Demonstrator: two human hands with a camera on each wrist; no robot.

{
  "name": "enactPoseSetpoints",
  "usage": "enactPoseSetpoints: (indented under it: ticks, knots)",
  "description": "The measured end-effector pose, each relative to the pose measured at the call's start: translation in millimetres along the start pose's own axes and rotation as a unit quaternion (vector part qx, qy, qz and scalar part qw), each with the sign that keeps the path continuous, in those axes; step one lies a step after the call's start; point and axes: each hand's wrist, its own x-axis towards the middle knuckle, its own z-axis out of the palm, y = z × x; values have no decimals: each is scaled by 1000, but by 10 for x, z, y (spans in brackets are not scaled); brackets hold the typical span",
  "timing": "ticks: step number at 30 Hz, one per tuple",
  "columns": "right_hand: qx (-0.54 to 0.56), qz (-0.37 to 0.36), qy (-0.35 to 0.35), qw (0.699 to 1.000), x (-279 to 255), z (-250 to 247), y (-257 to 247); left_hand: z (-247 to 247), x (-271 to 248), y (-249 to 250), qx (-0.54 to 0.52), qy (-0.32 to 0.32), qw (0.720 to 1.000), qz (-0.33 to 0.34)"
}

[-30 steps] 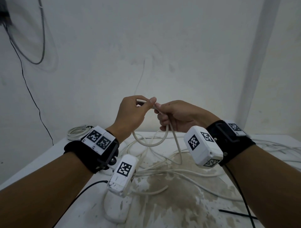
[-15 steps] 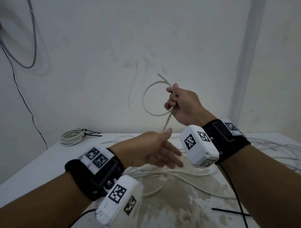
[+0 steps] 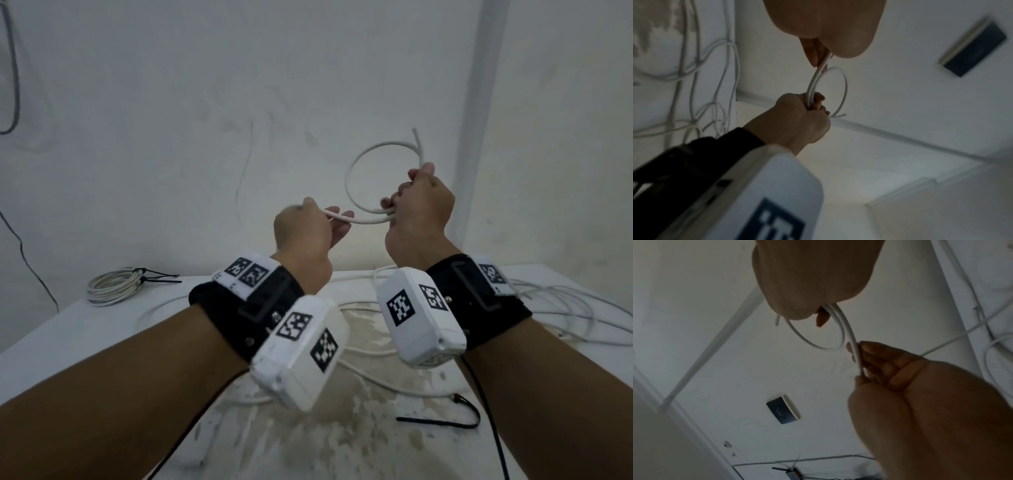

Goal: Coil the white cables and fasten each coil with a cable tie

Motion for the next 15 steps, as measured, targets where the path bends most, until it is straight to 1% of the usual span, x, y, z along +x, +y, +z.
enactPoseSetpoints:
  ticks: [2, 5, 6, 7, 9, 11, 13, 15]
  knots:
    - [-1, -3, -11, 1000, -2, -50, 25, 79, -24, -25, 49, -1, 998, 41]
    - [21, 26, -57, 998, -71, -93, 117, 100, 80, 24, 150, 13, 983, 106]
    - [21, 36, -72, 997, -98, -107, 158, 90, 125, 46, 172, 15, 978, 115]
    - [13, 41, -86, 995, -128, -118, 200, 78, 159, 70, 177, 11, 978, 111]
    - [-12, 42, -108, 993, -188, -122, 289, 35, 181, 122, 155, -9, 984, 87]
    - [-34, 37, -123, 991, -229, -101, 378, -24, 170, 181, 146, -11, 986, 84]
    - [-49, 30, -133, 989, -261, -58, 461, -92, 160, 247, 157, -3, 982, 109]
    - [-57, 34, -126, 990, -302, 9, 541, -181, 164, 311, 183, 5, 973, 143]
